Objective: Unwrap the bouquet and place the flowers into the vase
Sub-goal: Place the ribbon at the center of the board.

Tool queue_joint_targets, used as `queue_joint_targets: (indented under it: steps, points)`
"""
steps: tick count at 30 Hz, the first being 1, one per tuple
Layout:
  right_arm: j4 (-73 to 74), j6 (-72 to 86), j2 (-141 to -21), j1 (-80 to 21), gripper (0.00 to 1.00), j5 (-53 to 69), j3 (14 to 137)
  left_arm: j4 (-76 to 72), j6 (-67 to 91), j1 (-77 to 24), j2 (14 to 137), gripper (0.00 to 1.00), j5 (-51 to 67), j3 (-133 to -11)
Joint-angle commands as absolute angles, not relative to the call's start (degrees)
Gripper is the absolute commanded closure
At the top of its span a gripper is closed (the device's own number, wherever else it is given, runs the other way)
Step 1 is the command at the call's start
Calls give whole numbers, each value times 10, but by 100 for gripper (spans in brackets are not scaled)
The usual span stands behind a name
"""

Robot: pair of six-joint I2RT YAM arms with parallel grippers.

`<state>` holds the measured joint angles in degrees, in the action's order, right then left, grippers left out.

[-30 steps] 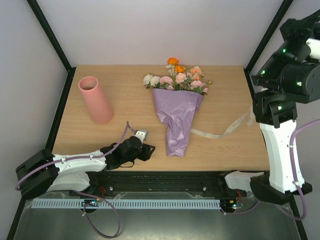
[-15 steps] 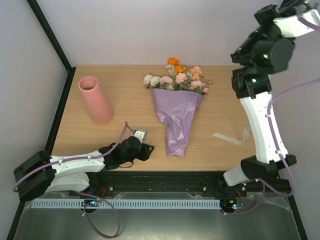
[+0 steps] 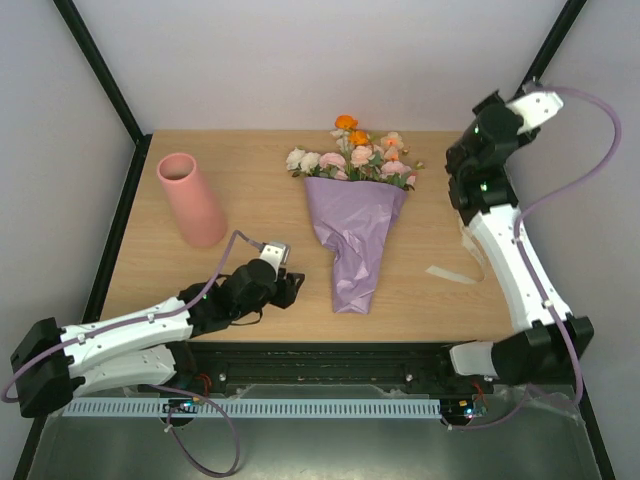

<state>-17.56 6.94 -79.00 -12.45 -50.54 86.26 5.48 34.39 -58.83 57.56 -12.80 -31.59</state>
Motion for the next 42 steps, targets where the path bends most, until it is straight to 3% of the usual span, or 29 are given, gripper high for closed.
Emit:
queue_joint_targets:
  steps: [1,9,12,17,23,29,31,35,42]
  points:
    - [-139,209,-696,-125,99,-505,711,154,309,-585,548,23,-175,-363]
    - [-58,300,-661,-123,99,-559,526,191,302,-585,481,21,-194,-359]
    - [4,376,-669,-114,99,-565,497,197,307,-585,463,16,-170,-362]
    - [46,481,-686,-70,99,-482,441,239,315,-585,434,1,-160,-388]
    - [57,577,-752,-10,99,-360,393,286,315,-585,396,0,-185,-411]
    - [74,609,-827,2,97,-350,388,304,318,-585,357,1,-199,-417]
    - [84,610,-837,2,89,-357,392,297,316,-585,343,0,-200,-410]
    - [113,608,-835,2,63,-364,406,286,312,-585,320,0,-202,-400]
    - [187,589,-829,1,37,-312,465,281,311,-586,315,1,-200,-395]
